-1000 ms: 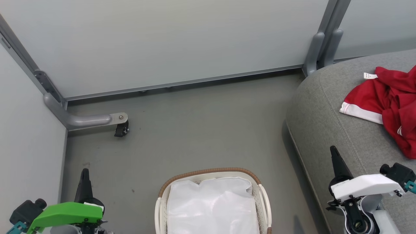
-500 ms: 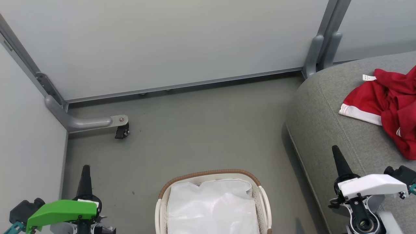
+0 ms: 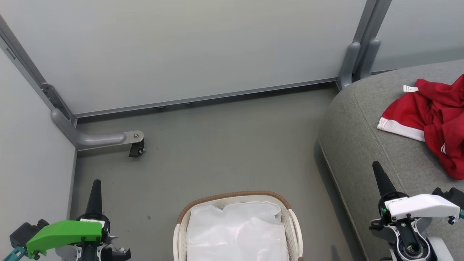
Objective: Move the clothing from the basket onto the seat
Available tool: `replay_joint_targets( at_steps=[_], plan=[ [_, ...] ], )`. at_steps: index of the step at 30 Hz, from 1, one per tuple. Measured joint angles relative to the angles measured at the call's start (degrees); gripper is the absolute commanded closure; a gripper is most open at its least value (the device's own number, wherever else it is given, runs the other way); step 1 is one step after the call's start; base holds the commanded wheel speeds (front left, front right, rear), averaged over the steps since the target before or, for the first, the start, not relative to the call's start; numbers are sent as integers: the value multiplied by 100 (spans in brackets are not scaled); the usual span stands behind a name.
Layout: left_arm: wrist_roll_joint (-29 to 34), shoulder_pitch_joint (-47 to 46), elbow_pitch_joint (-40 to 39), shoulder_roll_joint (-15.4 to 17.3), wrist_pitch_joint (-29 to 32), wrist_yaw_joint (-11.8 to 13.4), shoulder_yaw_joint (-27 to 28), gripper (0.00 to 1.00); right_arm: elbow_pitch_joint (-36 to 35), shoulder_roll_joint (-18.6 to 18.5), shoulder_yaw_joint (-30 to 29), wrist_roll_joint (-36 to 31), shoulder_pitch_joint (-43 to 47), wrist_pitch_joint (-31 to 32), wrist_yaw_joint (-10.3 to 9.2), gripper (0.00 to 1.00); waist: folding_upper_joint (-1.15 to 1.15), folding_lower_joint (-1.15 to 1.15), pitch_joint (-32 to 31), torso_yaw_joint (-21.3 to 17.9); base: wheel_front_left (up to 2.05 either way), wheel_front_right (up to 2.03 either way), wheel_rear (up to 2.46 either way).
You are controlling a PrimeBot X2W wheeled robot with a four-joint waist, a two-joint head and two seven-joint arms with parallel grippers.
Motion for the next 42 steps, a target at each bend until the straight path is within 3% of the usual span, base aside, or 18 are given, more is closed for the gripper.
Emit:
replay_joint_targets(
  at_steps=[42],
  plan=[
    [-1758,-119,-198,13,469,-5,35,100,-189,-11,-193,1844,95,478,-1,100,0,0,-188,2,0,0,0]
  ],
)
